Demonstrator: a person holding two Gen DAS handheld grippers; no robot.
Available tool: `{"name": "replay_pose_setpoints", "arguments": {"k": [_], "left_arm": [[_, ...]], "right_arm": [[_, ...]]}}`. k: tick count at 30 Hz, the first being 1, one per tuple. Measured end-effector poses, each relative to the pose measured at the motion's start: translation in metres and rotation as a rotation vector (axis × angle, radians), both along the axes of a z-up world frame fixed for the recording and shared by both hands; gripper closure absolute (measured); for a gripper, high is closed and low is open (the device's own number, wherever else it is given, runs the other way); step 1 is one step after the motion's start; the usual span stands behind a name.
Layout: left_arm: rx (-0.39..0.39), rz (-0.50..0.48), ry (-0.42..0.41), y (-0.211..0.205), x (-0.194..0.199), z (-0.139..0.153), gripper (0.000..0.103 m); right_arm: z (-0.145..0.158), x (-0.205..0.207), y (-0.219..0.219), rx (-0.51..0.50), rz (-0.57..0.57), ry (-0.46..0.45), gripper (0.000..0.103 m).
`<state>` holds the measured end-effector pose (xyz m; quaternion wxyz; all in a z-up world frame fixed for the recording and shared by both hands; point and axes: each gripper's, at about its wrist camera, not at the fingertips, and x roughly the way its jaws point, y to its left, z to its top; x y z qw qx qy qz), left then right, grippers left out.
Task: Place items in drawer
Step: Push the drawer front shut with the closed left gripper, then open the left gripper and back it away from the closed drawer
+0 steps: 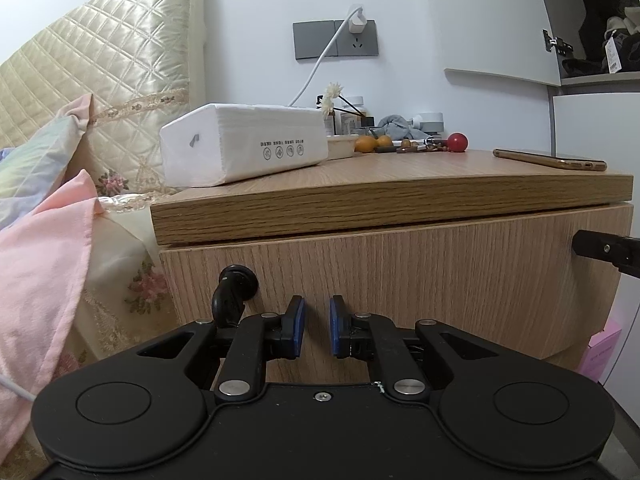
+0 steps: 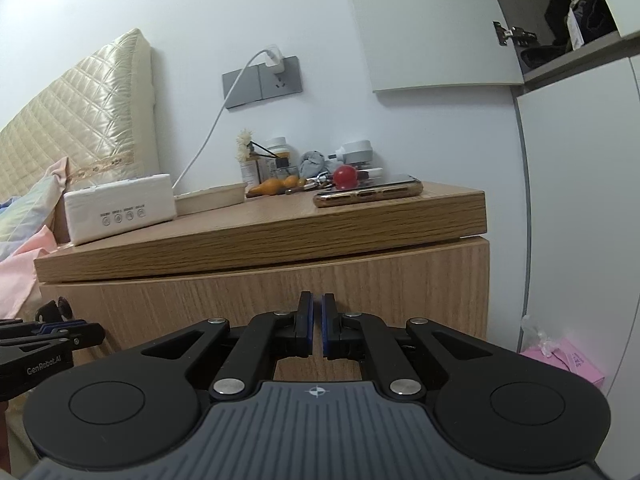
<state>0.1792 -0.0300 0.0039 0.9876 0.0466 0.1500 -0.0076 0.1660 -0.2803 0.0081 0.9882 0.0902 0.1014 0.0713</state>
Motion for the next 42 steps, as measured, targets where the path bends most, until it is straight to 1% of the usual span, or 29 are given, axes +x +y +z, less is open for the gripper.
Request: {"name": "replay_pose_setpoints", "arguments": {"k": [9,16,19,21,22,24,25,26,27,28,29,30,34,36,37,38,39,42], "left_arm": [[0.027,-0.006,-0.005,-0.001,0.011,-0.002,0.093],[0.018,-0.003,-0.001,-0.001,0.013,0.0,0.093],[0.014,-0.012,-0.011,-0.002,0.009,0.002,0.092],[0.011,-0.019,-0.019,-0.002,0.006,0.004,0.082],[0.009,-0.022,-0.023,-0.002,0.005,0.005,0.081],[0.006,-0.029,-0.032,-0.002,0.002,0.007,0.072],[0.005,-0.033,-0.036,-0.002,0.0,0.008,0.07],[0.005,-0.036,-0.037,-0.003,-0.002,0.009,0.063],[0.004,-0.041,-0.036,-0.003,-0.004,0.009,0.061],[-0.001,-0.046,-0.035,-0.003,-0.007,0.009,0.061],[-0.005,-0.049,-0.034,-0.003,-0.01,0.008,0.058],[-0.009,-0.052,-0.034,-0.003,-0.013,0.008,0.052],[-0.018,-0.061,-0.046,-0.001,-0.026,0.01,0.045],[-0.029,-0.059,-0.054,0.001,-0.035,0.011,0.039],[-0.035,-0.056,-0.057,0.003,-0.039,0.011,0.038],[-0.04,-0.053,-0.057,0.005,-0.043,0.011,0.037],[-0.045,-0.049,-0.055,0.006,-0.046,0.011,0.036],[-0.06,-0.035,-0.059,0.011,-0.055,0.011,0.034]], "right_arm": [[-0.003,0.01,-0.008,0.025,-0.032,0.002,0.098],[-0.002,0.009,-0.006,-0.003,-0.034,-0.005,0.098],[-0.002,0.009,-0.006,-0.017,-0.026,-0.001,0.098],[-0.003,0.009,-0.006,-0.021,-0.013,0.008,0.098],[-0.003,0.008,-0.006,-0.021,-0.007,0.012,0.098],[-0.002,0.003,-0.004,-0.035,0.004,0.01,0.098],[-0.001,0.001,-0.003,-0.043,0.007,0.006,0.098],[0.0,-0.002,-0.002,-0.05,0.01,0.001,0.098],[0.001,-0.005,-0.001,-0.049,0.016,-0.001,0.098],[0.003,-0.008,-0.001,-0.047,0.022,-0.003,0.097],[0.004,-0.011,0.0,-0.046,0.028,-0.005,0.097],[0.005,-0.014,0.001,-0.046,0.032,-0.006,0.097],[0.008,-0.027,0.003,-0.042,0.041,-0.008,0.094],[0.009,-0.034,0.004,-0.043,0.049,-0.014,0.085],[0.01,-0.038,0.004,-0.045,0.053,-0.02,0.07],[0.01,-0.042,0.005,-0.047,0.057,-0.026,0.05],[0.011,-0.046,0.007,-0.052,0.062,-0.036,0.046],[0.014,-0.057,0.011,-0.073,0.073,-0.07,0.046]]}}
